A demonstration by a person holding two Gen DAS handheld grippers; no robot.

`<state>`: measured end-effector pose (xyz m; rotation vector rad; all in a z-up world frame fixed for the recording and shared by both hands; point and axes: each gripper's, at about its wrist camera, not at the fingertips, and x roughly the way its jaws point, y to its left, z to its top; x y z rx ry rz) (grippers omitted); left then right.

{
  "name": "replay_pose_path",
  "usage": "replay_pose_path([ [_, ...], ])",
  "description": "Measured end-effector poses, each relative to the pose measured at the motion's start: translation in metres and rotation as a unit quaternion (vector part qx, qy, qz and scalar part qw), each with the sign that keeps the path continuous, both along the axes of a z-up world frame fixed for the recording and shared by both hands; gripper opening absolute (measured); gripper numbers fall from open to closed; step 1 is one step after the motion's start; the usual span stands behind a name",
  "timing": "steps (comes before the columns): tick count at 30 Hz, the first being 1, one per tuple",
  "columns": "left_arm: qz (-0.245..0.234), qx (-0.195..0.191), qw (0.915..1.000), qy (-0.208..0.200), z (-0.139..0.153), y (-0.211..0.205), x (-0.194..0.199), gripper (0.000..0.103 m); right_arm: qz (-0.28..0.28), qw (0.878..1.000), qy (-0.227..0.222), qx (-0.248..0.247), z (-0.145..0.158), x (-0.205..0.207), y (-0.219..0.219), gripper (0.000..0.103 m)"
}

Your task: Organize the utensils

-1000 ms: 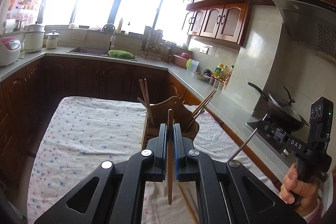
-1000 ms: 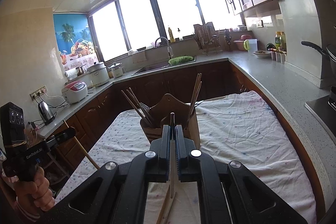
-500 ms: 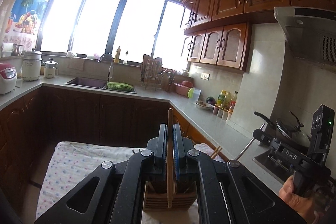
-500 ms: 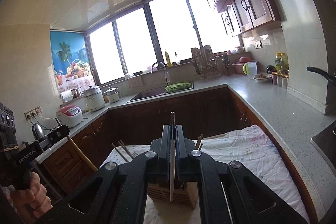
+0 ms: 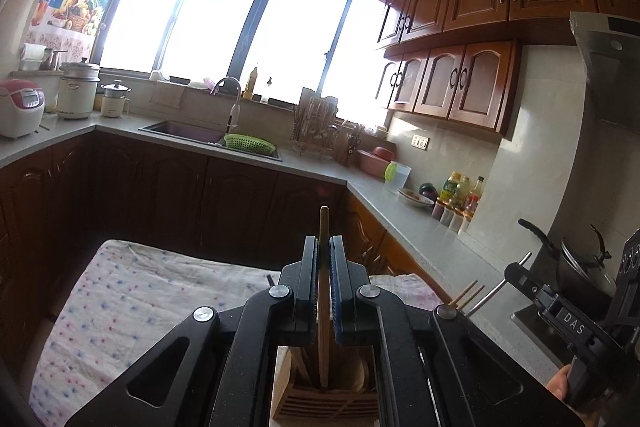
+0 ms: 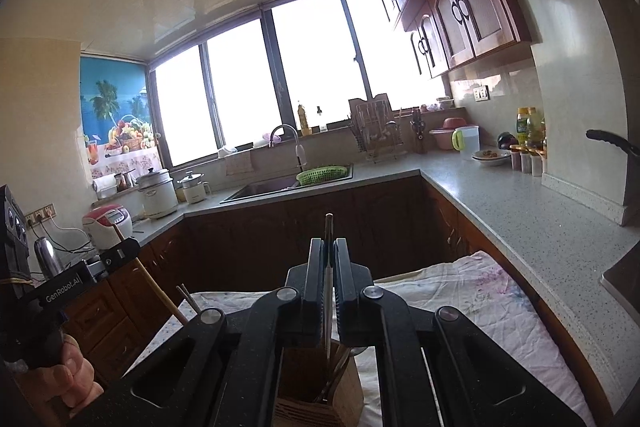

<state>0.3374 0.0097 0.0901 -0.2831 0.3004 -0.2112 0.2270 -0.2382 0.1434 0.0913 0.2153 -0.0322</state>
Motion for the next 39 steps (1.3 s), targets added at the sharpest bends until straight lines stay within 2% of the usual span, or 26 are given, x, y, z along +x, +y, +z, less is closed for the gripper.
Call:
replay_pose_path([
  [4,-0.005,0.003,0.9997,0.025,-0.019,-0.007,0.014,0.004,0.000,1.000,0.025,0.010,-0.021,0.006,-0.004,0.005],
  [9,-0.011,0.012,0.9986,0.050,-0.028,-0.007,0.029,0.004,0.009,0.998,0.066,0.011,-0.040,0.017,-0.003,0.005],
  [13,-0.007,0.016,0.9988,0.045,-0.024,0.007,0.025,0.005,0.013,0.995,0.096,0.008,-0.053,0.025,0.000,0.005],
  [25,-0.004,0.015,0.9987,0.049,-0.028,0.013,0.017,0.006,0.005,0.995,0.100,0.014,-0.053,0.026,-0.002,0.005],
  [29,0.000,0.013,0.9981,0.060,-0.027,0.014,0.018,0.006,0.006,0.995,0.101,0.024,-0.053,0.025,-0.003,0.011],
  [31,0.001,0.012,0.9980,0.062,-0.025,0.016,0.015,0.010,0.002,0.995,0.097,0.027,-0.051,0.021,-0.004,0.016],
  [34,0.011,0.009,0.9983,0.057,-0.022,0.020,0.005,0.032,0.002,0.996,0.077,0.036,-0.044,0.010,-0.006,0.043],
  [35,0.013,0.008,0.9984,0.054,-0.022,0.021,0.001,0.036,-0.001,0.997,0.068,0.037,-0.040,0.005,-0.007,0.051],
  [37,0.019,0.006,0.9984,0.054,-0.021,0.023,-0.007,0.044,-0.004,0.998,0.053,0.039,-0.034,-0.004,-0.008,0.057],
  [38,0.023,0.005,0.9983,0.053,-0.022,0.025,-0.012,0.054,-0.004,0.998,0.048,0.041,-0.031,-0.009,-0.008,0.061],
  [39,0.029,0.004,0.9982,0.052,-0.022,0.026,-0.018,0.059,-0.003,0.998,0.044,0.043,-0.029,-0.013,-0.009,0.065],
])
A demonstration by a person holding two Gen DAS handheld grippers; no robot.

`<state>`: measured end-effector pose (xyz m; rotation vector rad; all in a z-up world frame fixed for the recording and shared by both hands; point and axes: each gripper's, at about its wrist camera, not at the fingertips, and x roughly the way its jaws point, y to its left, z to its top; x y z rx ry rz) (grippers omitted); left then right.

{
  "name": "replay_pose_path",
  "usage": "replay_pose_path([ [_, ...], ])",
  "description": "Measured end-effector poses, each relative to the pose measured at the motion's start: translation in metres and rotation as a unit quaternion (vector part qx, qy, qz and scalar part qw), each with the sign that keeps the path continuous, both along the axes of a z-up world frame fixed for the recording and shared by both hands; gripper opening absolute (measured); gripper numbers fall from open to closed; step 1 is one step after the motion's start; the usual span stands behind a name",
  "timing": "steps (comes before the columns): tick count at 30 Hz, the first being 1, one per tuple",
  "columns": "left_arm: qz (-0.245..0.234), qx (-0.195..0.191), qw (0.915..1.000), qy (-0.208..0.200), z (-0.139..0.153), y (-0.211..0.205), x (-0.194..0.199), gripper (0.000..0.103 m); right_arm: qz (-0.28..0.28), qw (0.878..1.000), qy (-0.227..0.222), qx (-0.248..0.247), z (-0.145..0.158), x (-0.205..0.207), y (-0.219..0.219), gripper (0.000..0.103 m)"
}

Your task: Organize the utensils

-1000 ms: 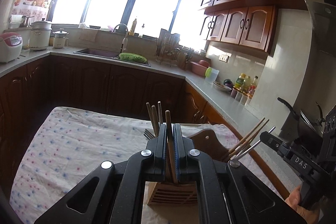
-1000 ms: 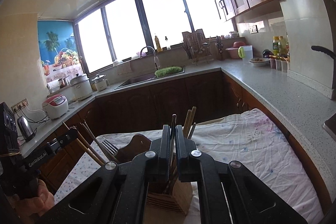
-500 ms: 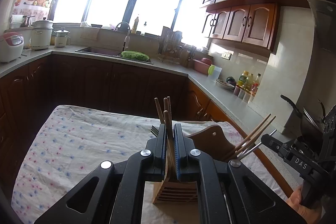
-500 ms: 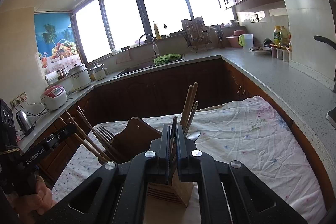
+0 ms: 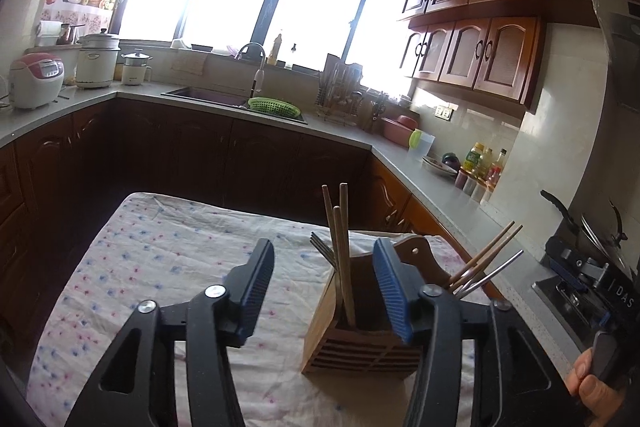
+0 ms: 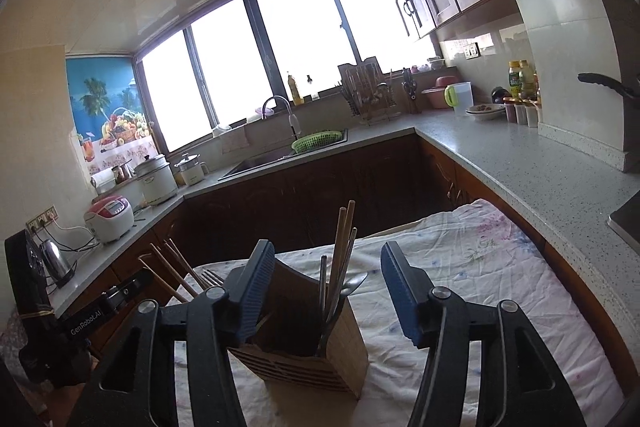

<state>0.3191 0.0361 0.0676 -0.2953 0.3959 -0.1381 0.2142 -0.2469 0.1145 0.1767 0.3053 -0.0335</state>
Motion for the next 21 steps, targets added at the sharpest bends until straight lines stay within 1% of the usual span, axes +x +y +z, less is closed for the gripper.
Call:
replay_pose_path([
  [2,0.014,0.000,0.9999,0.000,-0.003,0.002,-0.014,0.083,0.001,1.000,-0.006,0.005,0.002,-0.009,-0.001,0.080],
  [3,0.019,-0.002,0.9998,0.000,-0.004,0.004,-0.021,0.085,0.004,1.000,-0.008,0.008,0.002,-0.013,-0.001,0.084],
  [5,0.023,-0.008,0.9997,0.005,-0.008,0.006,-0.036,0.091,0.008,1.000,-0.012,0.015,-0.002,-0.024,-0.001,0.097],
  [7,0.025,-0.017,0.9995,0.010,-0.014,0.007,-0.052,0.096,0.014,1.000,-0.010,0.019,-0.008,-0.035,0.001,0.098],
  [10,0.026,-0.027,0.9992,0.017,-0.022,0.010,-0.075,0.098,0.021,1.000,0.001,0.016,-0.021,-0.051,0.006,0.100],
  [15,0.017,-0.038,0.9983,0.041,-0.034,0.017,-0.112,0.098,0.034,0.999,0.022,0.018,-0.045,-0.080,0.016,0.102],
  [21,0.019,-0.053,0.9973,0.047,-0.040,0.026,-0.156,0.098,0.053,0.998,0.037,0.020,-0.068,-0.115,0.030,0.102],
])
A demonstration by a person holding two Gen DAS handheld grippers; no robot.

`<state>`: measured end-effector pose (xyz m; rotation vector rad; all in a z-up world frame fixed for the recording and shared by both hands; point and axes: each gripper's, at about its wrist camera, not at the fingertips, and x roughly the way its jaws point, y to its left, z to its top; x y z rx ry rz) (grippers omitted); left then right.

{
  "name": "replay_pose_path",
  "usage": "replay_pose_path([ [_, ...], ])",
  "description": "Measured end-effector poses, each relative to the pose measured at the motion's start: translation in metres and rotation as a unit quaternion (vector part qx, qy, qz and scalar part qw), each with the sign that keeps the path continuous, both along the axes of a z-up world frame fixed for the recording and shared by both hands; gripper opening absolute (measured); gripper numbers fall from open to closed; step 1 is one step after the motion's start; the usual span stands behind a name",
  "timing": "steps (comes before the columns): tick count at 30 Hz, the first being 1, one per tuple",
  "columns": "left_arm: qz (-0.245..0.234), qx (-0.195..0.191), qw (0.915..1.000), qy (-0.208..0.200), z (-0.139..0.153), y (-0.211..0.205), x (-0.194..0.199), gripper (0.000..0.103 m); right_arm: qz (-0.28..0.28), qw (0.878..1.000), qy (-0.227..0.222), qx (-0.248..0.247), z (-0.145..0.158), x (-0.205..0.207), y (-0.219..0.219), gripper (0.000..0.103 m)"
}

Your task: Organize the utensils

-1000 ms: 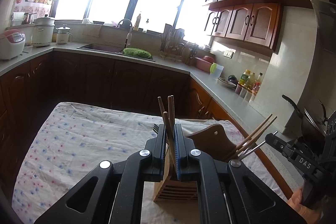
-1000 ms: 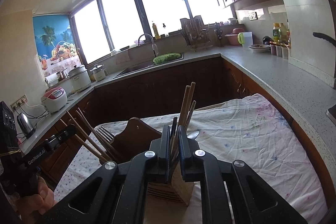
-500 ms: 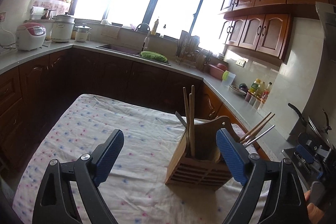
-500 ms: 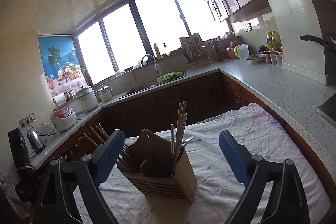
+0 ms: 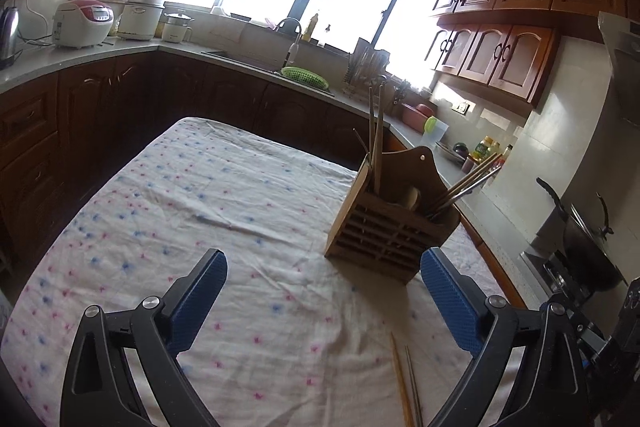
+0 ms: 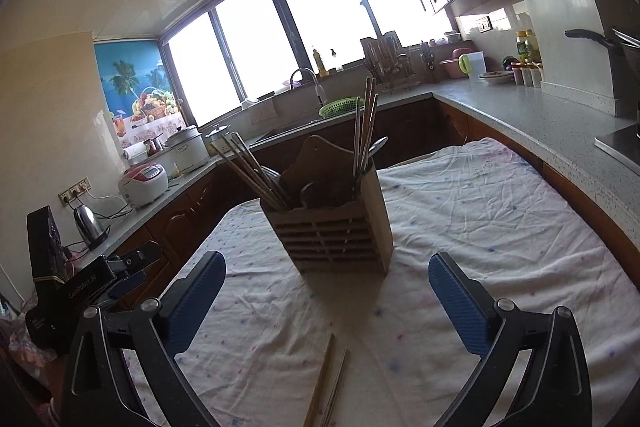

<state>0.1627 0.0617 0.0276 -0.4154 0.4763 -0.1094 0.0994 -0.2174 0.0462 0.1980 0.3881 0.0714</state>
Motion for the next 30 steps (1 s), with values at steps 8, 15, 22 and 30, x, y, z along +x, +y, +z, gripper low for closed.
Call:
replay_pose_path([
  [8,0.012,0.016,0.9998,-0.006,-0.010,-0.001,-0.053,0.098,0.002,1.000,-0.002,-0.003,-0.020,-0.038,0.006,0.102],
  [15,0.011,0.032,0.9994,0.000,-0.014,-0.003,-0.071,0.098,0.000,1.000,0.016,0.000,-0.036,-0.049,0.006,0.102],
  [22,0.009,0.051,0.9985,-0.017,0.001,-0.007,-0.091,0.098,-0.005,1.000,0.004,-0.012,-0.031,-0.062,0.011,0.102],
  [30,0.036,0.122,0.9891,-0.074,0.012,-0.023,-0.135,0.102,-0.054,0.986,-0.095,-0.126,0.003,-0.104,0.041,0.103],
])
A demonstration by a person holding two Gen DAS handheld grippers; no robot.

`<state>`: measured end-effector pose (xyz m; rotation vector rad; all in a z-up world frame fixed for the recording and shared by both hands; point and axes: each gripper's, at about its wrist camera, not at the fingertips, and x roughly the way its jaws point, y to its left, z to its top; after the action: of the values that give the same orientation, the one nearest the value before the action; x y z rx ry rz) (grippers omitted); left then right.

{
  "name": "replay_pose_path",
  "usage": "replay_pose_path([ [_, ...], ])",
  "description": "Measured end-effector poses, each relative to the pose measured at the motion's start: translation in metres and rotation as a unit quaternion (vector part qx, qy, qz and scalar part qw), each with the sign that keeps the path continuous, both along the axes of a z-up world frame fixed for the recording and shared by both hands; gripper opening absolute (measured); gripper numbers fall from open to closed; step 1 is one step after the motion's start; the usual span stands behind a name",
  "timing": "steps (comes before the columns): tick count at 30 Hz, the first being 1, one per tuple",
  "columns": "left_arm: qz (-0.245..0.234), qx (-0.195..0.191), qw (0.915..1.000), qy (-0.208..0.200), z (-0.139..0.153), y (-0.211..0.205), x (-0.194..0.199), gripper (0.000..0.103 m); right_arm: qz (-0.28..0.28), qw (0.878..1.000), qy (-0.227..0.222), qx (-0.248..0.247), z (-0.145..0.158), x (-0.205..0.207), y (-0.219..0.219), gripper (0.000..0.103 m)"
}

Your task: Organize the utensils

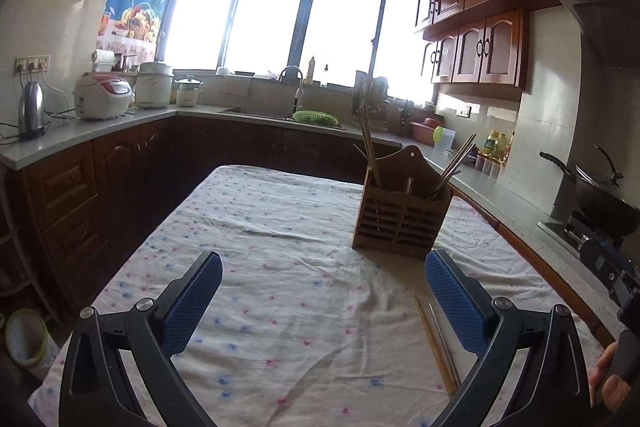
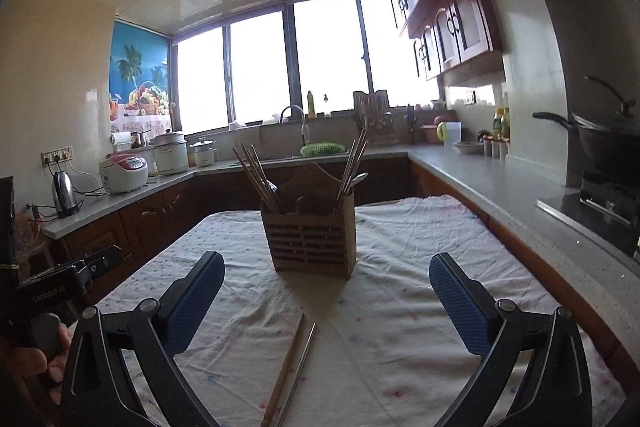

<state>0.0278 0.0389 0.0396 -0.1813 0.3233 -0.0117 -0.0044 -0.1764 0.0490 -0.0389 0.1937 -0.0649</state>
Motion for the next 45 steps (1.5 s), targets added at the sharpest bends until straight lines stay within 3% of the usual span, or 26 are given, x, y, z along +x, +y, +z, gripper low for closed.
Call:
replay_pose_path([
  [6,0.012,0.031,0.9990,-0.030,-0.014,-0.009,-0.027,0.102,0.014,1.000,-0.006,-0.013,-0.013,-0.015,0.004,0.103],
  [10,0.013,0.060,0.9979,-0.020,-0.028,-0.020,-0.031,0.102,0.005,0.999,-0.006,-0.033,-0.026,-0.023,0.009,0.103],
  [19,0.013,0.103,0.9946,-0.003,-0.040,-0.042,-0.041,0.102,-0.007,1.000,-0.003,-0.022,-0.040,-0.031,0.004,0.103],
  [45,0.028,0.093,0.9952,0.011,-0.041,-0.033,-0.041,0.102,-0.007,1.000,0.010,0.002,-0.053,-0.035,-0.006,0.103],
])
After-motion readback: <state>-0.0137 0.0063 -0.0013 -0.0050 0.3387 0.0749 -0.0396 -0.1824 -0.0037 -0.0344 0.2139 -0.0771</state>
